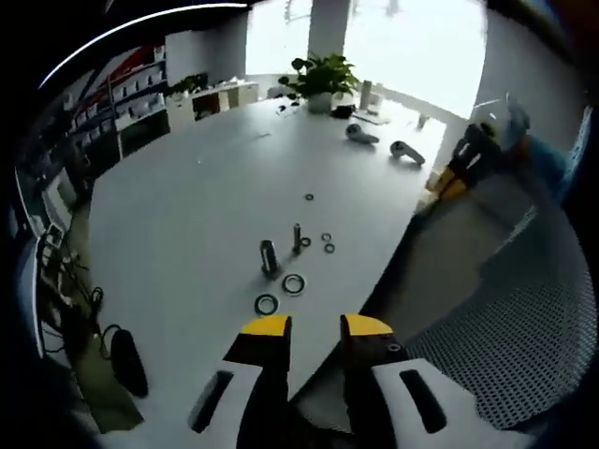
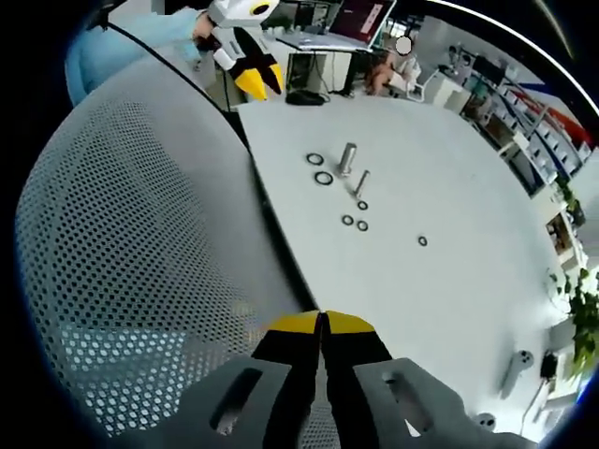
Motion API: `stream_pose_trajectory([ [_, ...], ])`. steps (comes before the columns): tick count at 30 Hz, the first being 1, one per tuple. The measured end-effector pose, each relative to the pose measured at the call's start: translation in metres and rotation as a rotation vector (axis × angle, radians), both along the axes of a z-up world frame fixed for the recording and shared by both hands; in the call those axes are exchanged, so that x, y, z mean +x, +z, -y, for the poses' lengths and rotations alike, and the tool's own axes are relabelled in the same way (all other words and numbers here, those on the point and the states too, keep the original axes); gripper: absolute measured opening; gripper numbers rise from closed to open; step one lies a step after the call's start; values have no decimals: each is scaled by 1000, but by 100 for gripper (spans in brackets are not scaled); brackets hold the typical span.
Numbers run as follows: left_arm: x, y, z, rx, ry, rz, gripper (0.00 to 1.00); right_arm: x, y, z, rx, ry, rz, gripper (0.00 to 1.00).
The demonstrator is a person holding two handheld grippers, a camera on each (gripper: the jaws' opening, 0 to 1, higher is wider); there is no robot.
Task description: Place the washer onto the threaded stud by aligning its center hole with the stud, sliding it down to the base, and recovering from edge contact or off-axis alignment until the washer reaches the visible bottom stop.
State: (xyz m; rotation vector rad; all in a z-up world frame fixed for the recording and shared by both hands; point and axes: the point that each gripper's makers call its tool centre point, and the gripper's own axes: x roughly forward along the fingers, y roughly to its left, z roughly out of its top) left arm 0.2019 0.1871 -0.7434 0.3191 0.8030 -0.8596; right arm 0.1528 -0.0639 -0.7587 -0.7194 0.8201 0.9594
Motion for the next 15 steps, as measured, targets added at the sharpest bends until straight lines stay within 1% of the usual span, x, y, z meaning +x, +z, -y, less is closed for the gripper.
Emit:
stream_pose_trajectory([
  [2,4,-3,2,9,-17,3,23,1,0,1,-5,-2,5,3],
  [3,7,-5,3,21,-41,15,23,1,0,1,-7,-1,4,3],
  [4,9,-7,4,26,-44,13,23,1,-1,1,-7,-1,3,3],
  [7,11,-16,6,48,-85,-22,22,2,-1,2,-11,-3,6,3],
  [10,17,-26,2,109,-119,-37,22,2,-1,2,-12,-2,9,3],
  [12,22,-30,3,125,-134,-45,22,2,0,2,-11,-4,12,3],
  [15,31,-38,7,128,-146,-59,20,4,2,1,-12,0,27,3],
])
